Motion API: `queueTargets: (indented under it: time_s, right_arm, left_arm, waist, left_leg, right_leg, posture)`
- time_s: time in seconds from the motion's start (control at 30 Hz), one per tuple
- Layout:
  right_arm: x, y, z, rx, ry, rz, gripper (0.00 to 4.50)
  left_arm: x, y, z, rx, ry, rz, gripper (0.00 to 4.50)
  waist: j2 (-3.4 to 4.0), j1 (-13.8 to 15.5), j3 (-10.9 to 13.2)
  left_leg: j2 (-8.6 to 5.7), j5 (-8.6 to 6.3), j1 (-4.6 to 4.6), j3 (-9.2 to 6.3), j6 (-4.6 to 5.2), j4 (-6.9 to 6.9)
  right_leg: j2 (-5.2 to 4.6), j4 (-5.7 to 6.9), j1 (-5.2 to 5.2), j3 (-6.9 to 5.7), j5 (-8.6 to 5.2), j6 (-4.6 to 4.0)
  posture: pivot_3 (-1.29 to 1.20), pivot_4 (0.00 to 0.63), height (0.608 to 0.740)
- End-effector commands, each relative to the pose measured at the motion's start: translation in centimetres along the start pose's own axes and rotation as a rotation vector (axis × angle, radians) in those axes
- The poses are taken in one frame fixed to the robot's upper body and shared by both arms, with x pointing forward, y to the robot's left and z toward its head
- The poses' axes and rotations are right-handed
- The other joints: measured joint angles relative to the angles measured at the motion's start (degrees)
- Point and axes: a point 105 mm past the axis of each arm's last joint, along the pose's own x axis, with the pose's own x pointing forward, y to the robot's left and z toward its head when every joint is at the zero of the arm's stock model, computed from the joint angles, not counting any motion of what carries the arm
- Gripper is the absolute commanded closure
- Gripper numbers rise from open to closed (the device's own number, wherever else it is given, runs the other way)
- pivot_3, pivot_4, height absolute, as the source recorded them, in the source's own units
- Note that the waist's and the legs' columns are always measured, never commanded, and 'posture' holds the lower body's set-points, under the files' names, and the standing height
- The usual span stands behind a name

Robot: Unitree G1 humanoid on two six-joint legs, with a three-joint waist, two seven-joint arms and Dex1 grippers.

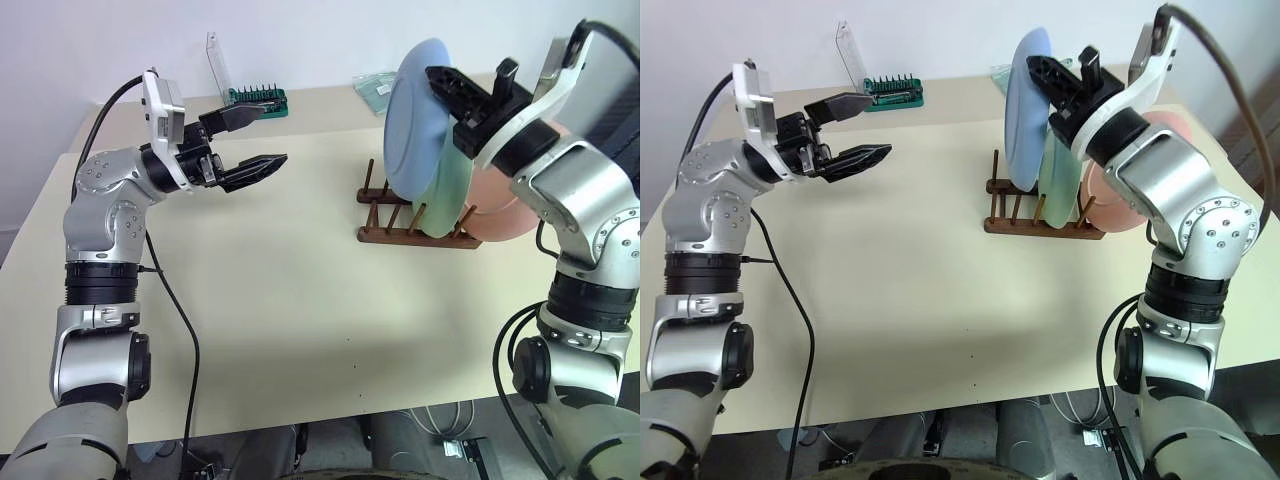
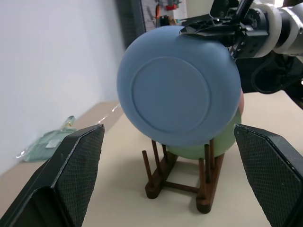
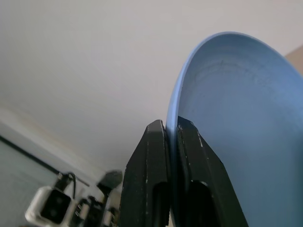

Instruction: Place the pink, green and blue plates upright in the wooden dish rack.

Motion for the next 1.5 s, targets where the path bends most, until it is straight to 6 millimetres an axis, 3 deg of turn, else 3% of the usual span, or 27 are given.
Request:
queueTargets:
  time_s: [0.03, 0.7, 0.93, 1.13, 1.27, 1.47, 1.5]
  right_arm:
    - [0.2, 2.1, 1.0, 0.041, -0.044, 0.056, 4.5]
    - [-0.4, -1.7, -1.7, 0.064, 0.004, -0.089, 4.5]
    - [-0.1, -1.0, -2.1, 0.027, 0.011, -0.008, 4.5]
    - [0.1, -1.6, -2.8, 0.042, 0.037, -0.038, 4.5]
    - [0.3, -1.9, -2.6, 0.02, 0.041, -0.072, 3.06]
    - [0.4, -2.0, -2.1, -0.021, 0.019, -0.093, 0.06]
    - [0.5, -1.7, -1.6, -0.043, 0.002, -0.086, 0.06]
  left_arm:
    - [0.3, 0.1, 1.3, 0.058, -0.03, 0.003, 0.02]
    - [0.5, 0.7, 1.5, 0.089, -0.039, 0.041, 0.02]
    - [0.6, 0.9, 1.7, 0.088, -0.046, 0.054, 0.02]
    - [0.5, 0.9, 1.7, 0.096, -0.045, 0.062, 0.02]
    - [0.5, 0.9, 1.8, 0.099, -0.043, 0.061, 0.0]
    - [0.6, 0.8, 1.7, 0.088, -0.046, 0.058, 0.0]
    - [0.6, 0.8, 1.7, 0.087, -0.044, 0.056, 0.0]
  waist:
    - [0.0, 0.0, 0.0]
    - [0.0, 0.0, 0.0]
    - [0.0, -0.04, 0.0]
    - [0.0, -0.03, 0.0]
    - [0.0, -0.03, 0.0]
    - [0.0, -0.02, 0.0]
    - [0.0, -0.03, 0.0]
  left_leg:
    - [0.0, 0.0, 0.0, 0.0, 0.0, 0.0]
    - [0.01, 0.0, 0.01, 0.0, 0.01, -0.01]
    - [0.01, 0.0, 0.0, 0.0, 0.01, 0.0]
    - [0.01, -0.01, 0.01, 0.0, 0.01, -0.01]
    - [0.01, -0.01, 0.01, 0.0, 0.01, -0.01]
    - [0.01, 0.0, 0.0, 0.0, 0.01, -0.01]
    - [0.01, 0.0, 0.0, 0.0, 0.01, 0.0]
  right_leg:
    - [0.0, 0.0, 0.0, 0.0, 0.0, 0.0]
    - [0.01, -0.01, 0.01, 0.0, 0.0, 0.0]
    - [0.01, -0.01, 0.01, 0.0, 0.0, 0.0]
    - [0.01, -0.01, 0.01, 0.0, 0.0, 0.0]
    - [0.01, -0.01, 0.01, 0.0, 0.0, 0.0]
    - [0.01, -0.01, 0.01, 0.0, 0.0, 0.0]
    - [0.01, -0.01, 0.01, 0.0, 0.0, 0.0]
  posture:
    - [0.0, 0.15, 0.74]
    - [0.0, 0.15, 0.74]
    - [0.0, 0.15, 0.74]
    - [0.0, 0.15, 0.74]
    - [0.0, 0.15, 0.74]
    - [0.0, 0.15, 0.74]
    - [0.0, 0.15, 0.74]
